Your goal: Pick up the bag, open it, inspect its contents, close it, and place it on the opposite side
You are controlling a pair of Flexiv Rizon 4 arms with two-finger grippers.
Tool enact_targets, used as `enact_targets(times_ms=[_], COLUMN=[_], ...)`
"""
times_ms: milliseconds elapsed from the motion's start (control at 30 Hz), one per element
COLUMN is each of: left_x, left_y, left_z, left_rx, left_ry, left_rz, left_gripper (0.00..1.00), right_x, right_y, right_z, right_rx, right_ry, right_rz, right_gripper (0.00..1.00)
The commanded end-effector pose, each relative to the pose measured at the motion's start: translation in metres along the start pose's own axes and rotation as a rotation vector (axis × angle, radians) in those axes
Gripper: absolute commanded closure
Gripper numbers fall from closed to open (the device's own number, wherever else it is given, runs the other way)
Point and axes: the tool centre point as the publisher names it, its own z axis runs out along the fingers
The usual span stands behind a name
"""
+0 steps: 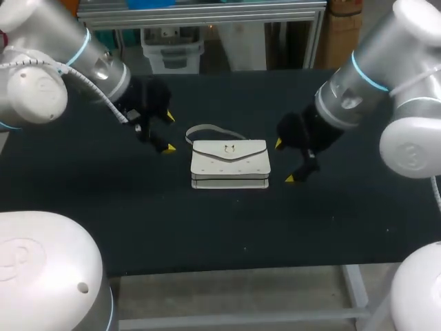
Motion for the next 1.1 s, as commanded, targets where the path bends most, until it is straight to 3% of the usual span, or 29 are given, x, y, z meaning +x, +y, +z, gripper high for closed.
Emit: enact_targets(times_ms=[33, 167, 200, 267, 533, 867, 1100], left_x=[-0.005, -0.005, -0.009, -0.011, -0.022, -0.027, -0.022], left_y=[-0.002, -0.002, -0.001, 0.000, 0.007, 0.004, 0.000], left_z=[0.000, 0.000, 0.002, 0.006, 0.008, 0.010, 0.014], left_rx=[-0.003, -0.003, -0.003, 0.010, 0.025, 0.032, 0.002], left_ry=[0.010, 0.010, 0.007, -0.002, -0.028, -0.006, -0.001], left_rz=[-0.002, -0.002, -0.009, 0.069, 0.218, 0.351, 0.420], left_gripper=[0.00, 0.00, 0.00, 0.00, 0.00, 0.00, 0.00], right_x=[0.002, 0.002, 0.000, 0.001, 0.001, 0.006, -0.001], right_y=[0.000, 0.000, 0.008, 0.020, 0.035, 0.033, 0.031], right_z=[0.002, 0.002, 0.007, 0.017, 0.038, 0.056, 0.062], right_rx=[0.001, 0.001, 0.001, 0.071, 0.182, 0.268, 0.331], right_ry=[-0.010, -0.010, -0.001, 0.005, -0.033, -0.163, -0.234], right_rz=[0.000, 0.000, -0.020, -0.017, 0.019, 0.019, -0.033], right_gripper=[0.00, 0.00, 0.00, 0.00, 0.00, 0.00, 0.00])
